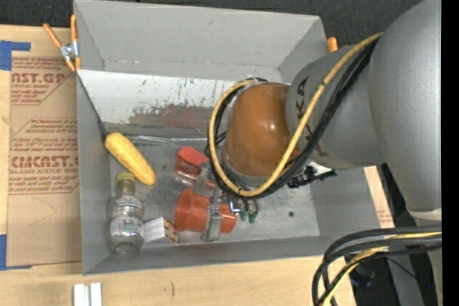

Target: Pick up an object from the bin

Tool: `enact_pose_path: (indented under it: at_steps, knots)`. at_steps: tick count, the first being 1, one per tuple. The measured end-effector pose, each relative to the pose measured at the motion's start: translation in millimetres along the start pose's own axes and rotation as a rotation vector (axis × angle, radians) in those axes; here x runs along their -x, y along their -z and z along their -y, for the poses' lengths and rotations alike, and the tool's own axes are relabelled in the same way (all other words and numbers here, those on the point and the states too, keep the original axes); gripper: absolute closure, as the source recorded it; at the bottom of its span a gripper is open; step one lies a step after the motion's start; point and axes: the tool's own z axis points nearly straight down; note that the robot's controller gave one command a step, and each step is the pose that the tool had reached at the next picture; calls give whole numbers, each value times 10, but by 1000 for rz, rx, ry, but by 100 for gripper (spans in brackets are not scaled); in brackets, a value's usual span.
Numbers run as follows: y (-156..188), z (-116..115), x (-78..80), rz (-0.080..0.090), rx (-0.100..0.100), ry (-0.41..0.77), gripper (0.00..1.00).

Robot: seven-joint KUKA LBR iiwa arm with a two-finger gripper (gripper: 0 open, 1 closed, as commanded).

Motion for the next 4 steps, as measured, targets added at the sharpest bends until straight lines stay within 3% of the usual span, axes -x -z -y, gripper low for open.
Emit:
enact_pose_path:
  at_steps: [1, 2, 4]
  knots:
    - [-508, 141, 10, -5, -2, -60, 0]
    - [-651, 147, 16, 2, -1, -92, 100]
    - [-591, 141, 3, 0, -1, -94, 100]
